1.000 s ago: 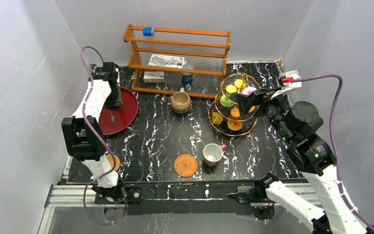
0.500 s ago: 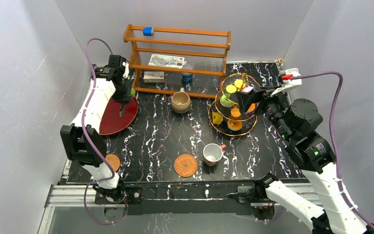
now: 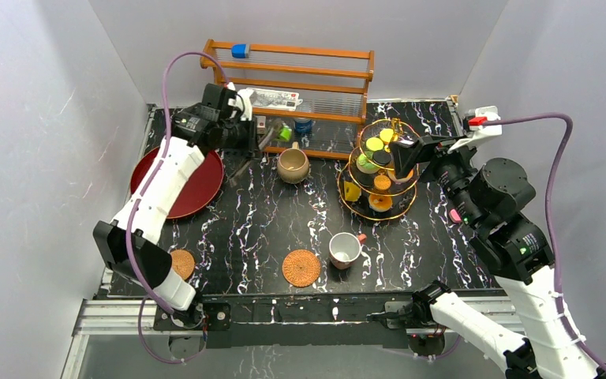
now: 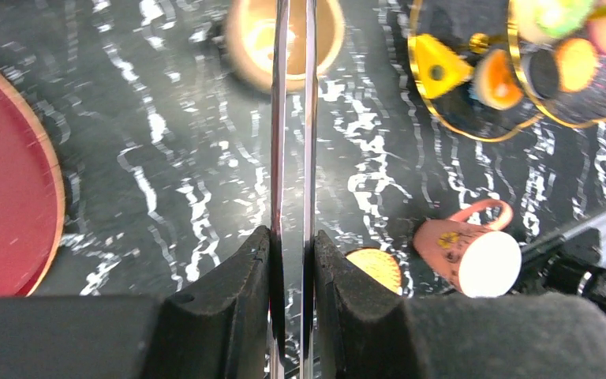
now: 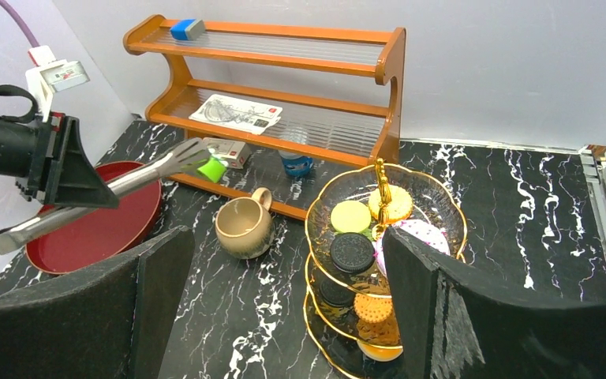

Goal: Serve the afternoon tea
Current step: Pick up the desert from the tray, then place the desert on the desert table.

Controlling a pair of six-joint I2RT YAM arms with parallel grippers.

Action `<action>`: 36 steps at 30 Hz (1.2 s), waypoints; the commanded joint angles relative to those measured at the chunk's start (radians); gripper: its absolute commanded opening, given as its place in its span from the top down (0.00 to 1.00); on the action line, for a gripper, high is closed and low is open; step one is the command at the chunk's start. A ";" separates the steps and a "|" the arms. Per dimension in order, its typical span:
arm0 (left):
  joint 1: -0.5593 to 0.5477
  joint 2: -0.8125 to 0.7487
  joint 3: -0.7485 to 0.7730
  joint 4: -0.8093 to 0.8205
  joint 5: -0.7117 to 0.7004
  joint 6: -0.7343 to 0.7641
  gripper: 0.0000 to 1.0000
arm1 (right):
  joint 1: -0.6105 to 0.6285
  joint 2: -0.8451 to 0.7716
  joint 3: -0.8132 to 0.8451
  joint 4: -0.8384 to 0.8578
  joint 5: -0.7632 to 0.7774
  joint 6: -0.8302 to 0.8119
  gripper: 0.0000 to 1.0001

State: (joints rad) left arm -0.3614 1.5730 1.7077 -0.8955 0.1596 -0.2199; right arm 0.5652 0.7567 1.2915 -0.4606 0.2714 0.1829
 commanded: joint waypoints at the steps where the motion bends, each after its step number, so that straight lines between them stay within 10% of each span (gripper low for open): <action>1: -0.065 -0.035 -0.030 0.118 0.103 -0.048 0.86 | 0.003 0.008 0.052 0.022 0.013 0.003 0.01; 36: -0.334 0.245 -0.205 0.618 0.147 -0.455 0.88 | 0.003 -0.018 0.031 0.011 -0.023 0.046 0.01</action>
State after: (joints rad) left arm -0.6834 1.8156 1.5135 -0.3504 0.2783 -0.6327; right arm 0.5652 0.7513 1.3018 -0.4736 0.2554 0.2260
